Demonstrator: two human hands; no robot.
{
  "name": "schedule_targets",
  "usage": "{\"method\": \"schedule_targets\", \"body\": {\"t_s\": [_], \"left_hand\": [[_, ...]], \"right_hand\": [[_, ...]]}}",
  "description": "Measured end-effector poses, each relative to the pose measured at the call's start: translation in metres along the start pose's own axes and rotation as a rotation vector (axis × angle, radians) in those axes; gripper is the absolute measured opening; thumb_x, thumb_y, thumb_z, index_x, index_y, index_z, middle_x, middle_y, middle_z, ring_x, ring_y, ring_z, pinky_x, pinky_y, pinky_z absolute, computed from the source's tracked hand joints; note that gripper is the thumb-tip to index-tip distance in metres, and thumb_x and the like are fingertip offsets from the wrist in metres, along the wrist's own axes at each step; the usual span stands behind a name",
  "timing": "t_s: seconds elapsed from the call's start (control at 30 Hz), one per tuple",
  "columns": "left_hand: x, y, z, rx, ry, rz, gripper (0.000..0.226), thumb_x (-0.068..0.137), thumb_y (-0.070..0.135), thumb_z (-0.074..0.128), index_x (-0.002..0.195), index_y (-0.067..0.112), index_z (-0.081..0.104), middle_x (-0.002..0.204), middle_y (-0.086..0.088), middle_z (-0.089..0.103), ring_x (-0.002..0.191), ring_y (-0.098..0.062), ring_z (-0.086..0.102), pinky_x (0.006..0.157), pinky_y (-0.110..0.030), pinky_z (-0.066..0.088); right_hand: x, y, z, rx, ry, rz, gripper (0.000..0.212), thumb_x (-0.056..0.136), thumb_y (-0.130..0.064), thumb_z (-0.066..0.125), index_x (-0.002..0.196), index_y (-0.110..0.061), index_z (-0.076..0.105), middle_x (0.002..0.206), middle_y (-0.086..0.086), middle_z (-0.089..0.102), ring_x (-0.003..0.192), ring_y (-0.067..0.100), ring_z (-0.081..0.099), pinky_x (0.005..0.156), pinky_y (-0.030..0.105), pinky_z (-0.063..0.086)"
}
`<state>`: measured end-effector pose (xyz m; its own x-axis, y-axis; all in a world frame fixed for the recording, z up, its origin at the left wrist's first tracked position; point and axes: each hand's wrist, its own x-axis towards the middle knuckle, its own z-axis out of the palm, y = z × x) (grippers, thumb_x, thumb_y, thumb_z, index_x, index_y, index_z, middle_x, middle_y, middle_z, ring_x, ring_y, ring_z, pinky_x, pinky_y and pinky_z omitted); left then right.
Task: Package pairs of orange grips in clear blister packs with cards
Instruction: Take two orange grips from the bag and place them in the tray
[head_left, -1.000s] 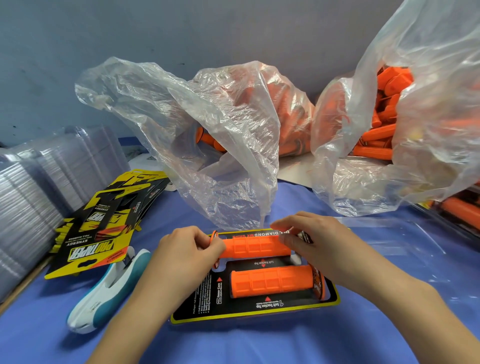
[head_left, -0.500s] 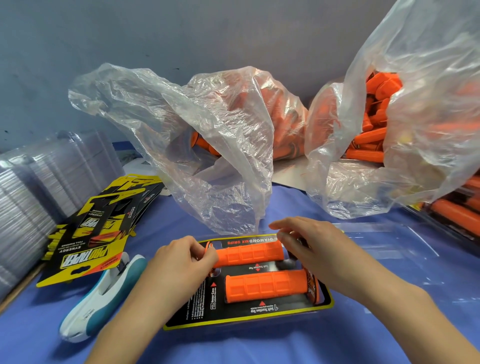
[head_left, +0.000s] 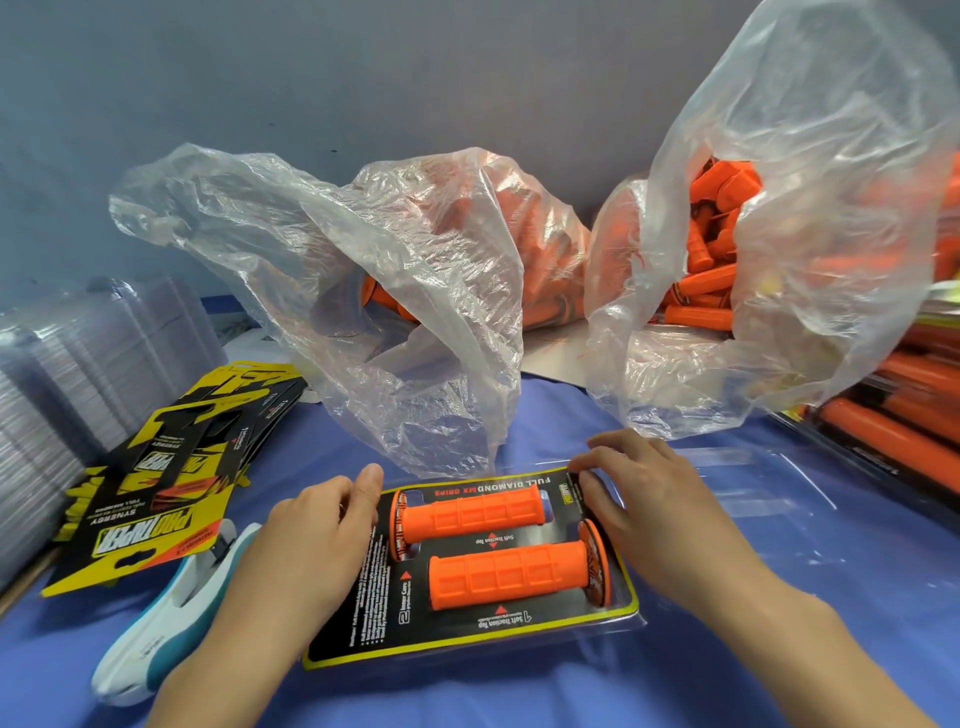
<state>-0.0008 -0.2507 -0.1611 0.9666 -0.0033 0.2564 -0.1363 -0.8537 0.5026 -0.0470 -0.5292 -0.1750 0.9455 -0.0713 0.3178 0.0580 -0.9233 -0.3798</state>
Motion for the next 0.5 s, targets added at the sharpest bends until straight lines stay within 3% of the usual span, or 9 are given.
{"method": "schedule_targets", "body": {"t_s": [0.33, 0.5], "left_hand": [[0.0015, -0.0027, 0.0015, 0.067, 0.022, 0.032, 0.071, 0.079, 0.072, 0.013, 0.073, 0.018, 0.06, 0.078, 0.0, 0.065, 0.087, -0.028, 0.059, 0.076, -0.043, 0.047], [0.0036, -0.0052, 0.0038, 0.083, 0.03, 0.048, 0.071, 0.08, 0.071, 0.014, 0.071, 0.017, 0.059, 0.075, 0.0, 0.063, 0.083, -0.028, 0.057, 0.073, -0.041, 0.045]], "right_hand": [[-0.0014, 0.0001, 0.0007, 0.088, 0.005, 0.043, 0.016, 0.095, -0.018, 0.047, 0.091, -0.022, 0.062, 0.107, -0.005, 0.056, 0.102, 0.018, 0.051, 0.091, 0.032, 0.039], [-0.0019, -0.0013, -0.0032, 0.086, -0.028, 0.033, 0.021, 0.095, -0.019, 0.043, 0.09, -0.025, 0.062, 0.113, -0.006, 0.054, 0.108, 0.016, 0.049, 0.092, 0.032, 0.039]]}}
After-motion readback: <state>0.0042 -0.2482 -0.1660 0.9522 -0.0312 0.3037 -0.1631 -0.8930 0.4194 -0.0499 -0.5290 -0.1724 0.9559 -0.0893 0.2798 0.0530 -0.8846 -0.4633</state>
